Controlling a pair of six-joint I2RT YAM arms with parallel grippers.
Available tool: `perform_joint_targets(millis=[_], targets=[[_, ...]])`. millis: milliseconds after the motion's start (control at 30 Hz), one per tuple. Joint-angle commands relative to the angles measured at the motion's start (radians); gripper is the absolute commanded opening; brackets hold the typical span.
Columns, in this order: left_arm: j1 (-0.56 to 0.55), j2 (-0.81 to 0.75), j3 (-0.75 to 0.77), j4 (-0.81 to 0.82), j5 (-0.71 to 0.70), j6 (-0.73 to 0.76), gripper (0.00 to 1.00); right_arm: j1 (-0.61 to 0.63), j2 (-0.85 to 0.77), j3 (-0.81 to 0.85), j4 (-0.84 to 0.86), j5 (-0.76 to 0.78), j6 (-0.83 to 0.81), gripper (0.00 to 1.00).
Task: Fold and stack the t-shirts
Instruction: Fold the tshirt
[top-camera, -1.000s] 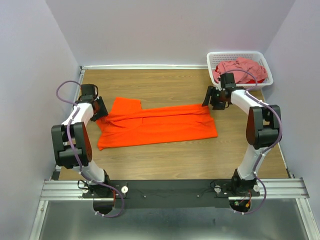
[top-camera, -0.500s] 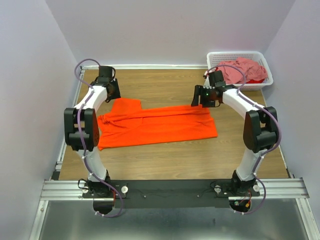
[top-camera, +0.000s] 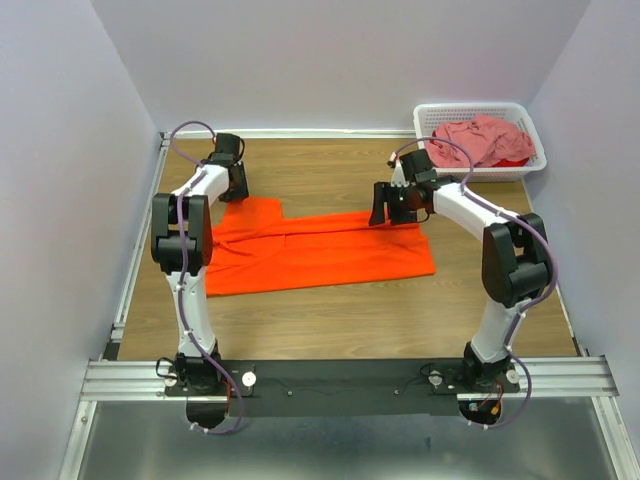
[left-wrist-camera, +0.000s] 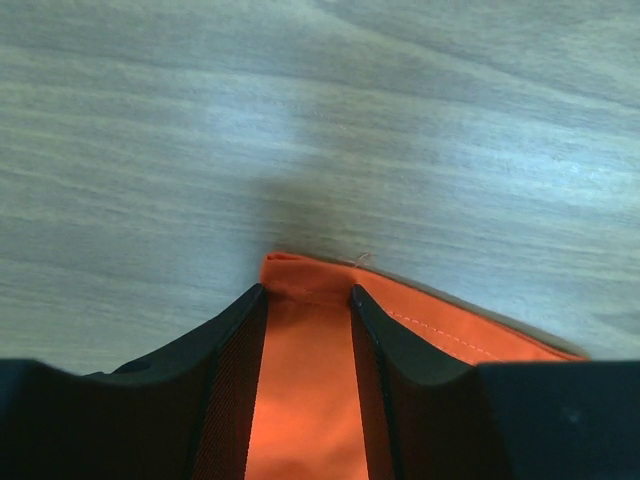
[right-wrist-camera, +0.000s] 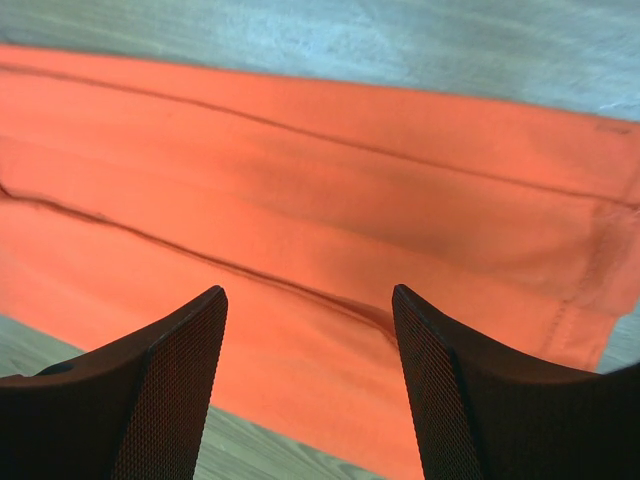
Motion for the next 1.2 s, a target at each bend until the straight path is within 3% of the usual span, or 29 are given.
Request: perform_joint_targets(millis=[0,67,167,200,233,300,500,767,1167], targets=[[-0.017,0.041,0.0,-0.037,-0.06,0.005,0.45,0.021,-0.024,-0.023,-0.026,-0.027,-0.024,0.74],[-0.02,0.043,-0.023,-0.043,-0.059,-0.008,0.42,0.023,-0.028,-0.029,-0.026,-0.024,-0.03,0.74],[-0.021,0.037,-0.069,-0.043,-0.056,-0.02,0.27,0.026,-0.025,-0.034,-0.027,-0.022,-0.035,0.74],[-0.021,0.029,-0.077,-0.042,-0.056,-0.022,0.21,0.026,-0.023,-0.034,-0.026,-0.021,-0.041,0.74],[-0.023,0.026,-0.09,-0.037,-0.054,-0.019,0.09,0.026,-0.021,-0.032,-0.026,-0.019,-0.043,0.74],[-0.026,0.006,-0.101,-0.033,-0.059,-0.015,0.0,0.026,-0.017,-0.029,-0.026,-0.018,-0.046,0.74],[-0.04,-0.118,-0.138,-0.048,-0.074,-0.011,0.0,0.026,-0.017,-0.015,-0.026,-0.027,-0.044,0.74],[-0.066,-0.384,-0.351,-0.1,-0.017,-0.054,0.0,0.029,-0.028,0.0,-0.026,-0.047,-0.035,0.74],[-0.132,-0.704,-0.624,-0.2,0.214,-0.091,0.0,0.032,0.0,0.032,-0.027,-0.067,-0.04,0.73]])
